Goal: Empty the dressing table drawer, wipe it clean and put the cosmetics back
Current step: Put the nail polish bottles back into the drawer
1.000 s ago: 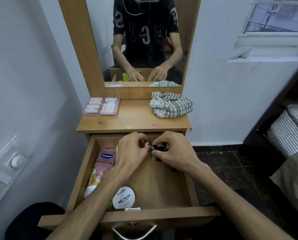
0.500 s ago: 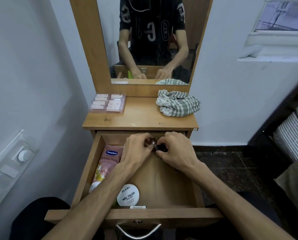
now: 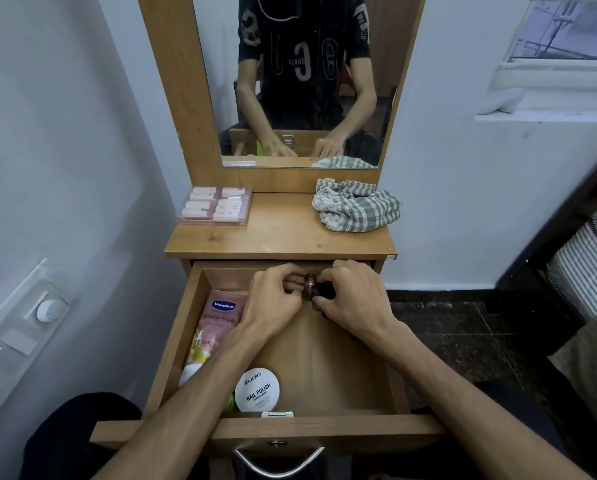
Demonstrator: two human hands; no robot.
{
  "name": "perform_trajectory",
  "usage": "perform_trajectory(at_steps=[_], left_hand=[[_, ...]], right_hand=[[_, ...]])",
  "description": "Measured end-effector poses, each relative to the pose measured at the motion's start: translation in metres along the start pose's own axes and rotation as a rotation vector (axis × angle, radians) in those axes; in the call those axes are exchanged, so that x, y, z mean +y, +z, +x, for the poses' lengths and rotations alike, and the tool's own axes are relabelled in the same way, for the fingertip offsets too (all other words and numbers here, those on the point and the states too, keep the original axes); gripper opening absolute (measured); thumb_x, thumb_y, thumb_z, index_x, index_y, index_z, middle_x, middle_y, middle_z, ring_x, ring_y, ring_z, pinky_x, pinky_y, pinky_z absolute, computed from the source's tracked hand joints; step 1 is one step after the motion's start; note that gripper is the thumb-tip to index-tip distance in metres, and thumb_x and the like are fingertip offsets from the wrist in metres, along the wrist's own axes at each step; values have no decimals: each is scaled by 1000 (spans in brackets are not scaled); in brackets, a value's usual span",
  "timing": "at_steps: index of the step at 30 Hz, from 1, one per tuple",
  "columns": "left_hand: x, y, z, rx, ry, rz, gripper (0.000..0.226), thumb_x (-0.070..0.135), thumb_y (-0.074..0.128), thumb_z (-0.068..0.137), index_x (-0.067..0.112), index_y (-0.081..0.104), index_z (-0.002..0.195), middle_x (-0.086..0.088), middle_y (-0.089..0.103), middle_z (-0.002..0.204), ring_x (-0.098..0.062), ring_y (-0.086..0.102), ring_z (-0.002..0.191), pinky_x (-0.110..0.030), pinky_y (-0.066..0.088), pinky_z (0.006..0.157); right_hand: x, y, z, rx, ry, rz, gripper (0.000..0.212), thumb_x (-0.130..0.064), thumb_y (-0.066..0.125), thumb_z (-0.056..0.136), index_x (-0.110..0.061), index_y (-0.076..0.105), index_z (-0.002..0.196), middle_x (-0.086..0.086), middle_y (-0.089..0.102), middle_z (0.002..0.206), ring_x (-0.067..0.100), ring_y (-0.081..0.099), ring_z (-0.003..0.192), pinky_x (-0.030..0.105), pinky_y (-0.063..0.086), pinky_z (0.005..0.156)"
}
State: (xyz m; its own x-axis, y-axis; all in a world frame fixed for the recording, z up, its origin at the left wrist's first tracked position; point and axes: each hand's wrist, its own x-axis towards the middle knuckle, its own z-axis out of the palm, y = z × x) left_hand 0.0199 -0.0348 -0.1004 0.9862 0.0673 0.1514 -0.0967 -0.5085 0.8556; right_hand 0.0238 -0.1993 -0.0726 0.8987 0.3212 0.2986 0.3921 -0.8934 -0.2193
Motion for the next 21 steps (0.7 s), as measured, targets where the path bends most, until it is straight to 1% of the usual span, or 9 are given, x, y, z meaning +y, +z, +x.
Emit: perform_trajectory(at_steps=[7, 10, 12, 13, 16, 18, 19, 20, 21], left_hand=[[2, -4, -3, 2, -13, 45, 42, 1, 56, 69, 19, 79, 100, 9, 78, 84, 1, 73, 80, -30, 63, 83], [5, -7, -4, 47, -2, 170, 27, 17, 60, 74, 26, 78, 91, 13, 77, 81, -3, 72, 78, -30, 61, 78], [11, -12, -6, 141, 51, 263, 17, 27, 60, 75, 26, 75, 81, 11, 73, 71, -8, 68, 68, -32, 58, 68], [15, -14, -8, 198, 101, 278, 13, 28, 60, 74, 24, 72, 75, 10, 69, 65, -10, 65, 63, -34, 56, 63], [30, -21, -12, 424, 272, 208, 10, 18, 62, 74, 18, 63, 65, 8, 57, 55, -11, 54, 52, -34, 47, 52], [38, -34, -8, 581, 285, 120, 13, 11, 61, 78, 17, 63, 67, 8, 58, 59, -13, 54, 54, -36, 46, 53], [40, -43, -2, 644, 257, 93, 14, 10, 60, 81, 17, 65, 70, 8, 61, 62, -13, 56, 58, -37, 48, 55], [41, -54, 6, 693, 207, 86, 13, 10, 60, 83, 18, 67, 75, 7, 64, 68, -14, 60, 63, -36, 51, 58], [40, -66, 16, 728, 139, 97, 11, 12, 61, 84, 19, 70, 83, 6, 68, 77, -16, 63, 72, -34, 53, 66]], right_hand=[[0, -2, -3, 10, 7, 14, 27, -41, 78, 82, -25, 79, 104, -7, 68, 91, 17, 60, 89, 28, 32, 71], [-4, -13, -4, 66, 17, 65, 20, -42, 76, 81, -29, 79, 95, -13, 60, 79, 12, 57, 80, 27, 33, 64], [-11, -26, -1, 129, 1, 150, 15, -41, 75, 82, -29, 79, 90, -15, 55, 69, 7, 55, 72, 25, 38, 58], [-15, -33, 2, 159, -13, 189, 14, -40, 75, 82, -29, 79, 89, -14, 55, 66, 7, 55, 68, 24, 42, 57], [-29, -50, 19, 252, -57, 280, 13, -34, 73, 85, -27, 80, 93, -14, 55, 63, 3, 54, 63, 24, 46, 59], [-41, -55, 38, 260, -71, 321, 18, -33, 71, 86, -27, 80, 101, -15, 62, 71, 0, 55, 65, 22, 45, 63], [-47, -56, 49, 230, -67, 328, 22, -33, 70, 87, -26, 80, 106, -15, 67, 78, 0, 57, 69, 23, 48, 67], [-53, -56, 59, 178, -60, 324, 28, -33, 70, 87, -26, 79, 113, -13, 72, 88, 1, 60, 75, 27, 52, 72], [-59, -54, 70, 116, -53, 310, 36, -33, 69, 87, -25, 76, 121, -11, 75, 100, 6, 65, 84, 31, 55, 80]])
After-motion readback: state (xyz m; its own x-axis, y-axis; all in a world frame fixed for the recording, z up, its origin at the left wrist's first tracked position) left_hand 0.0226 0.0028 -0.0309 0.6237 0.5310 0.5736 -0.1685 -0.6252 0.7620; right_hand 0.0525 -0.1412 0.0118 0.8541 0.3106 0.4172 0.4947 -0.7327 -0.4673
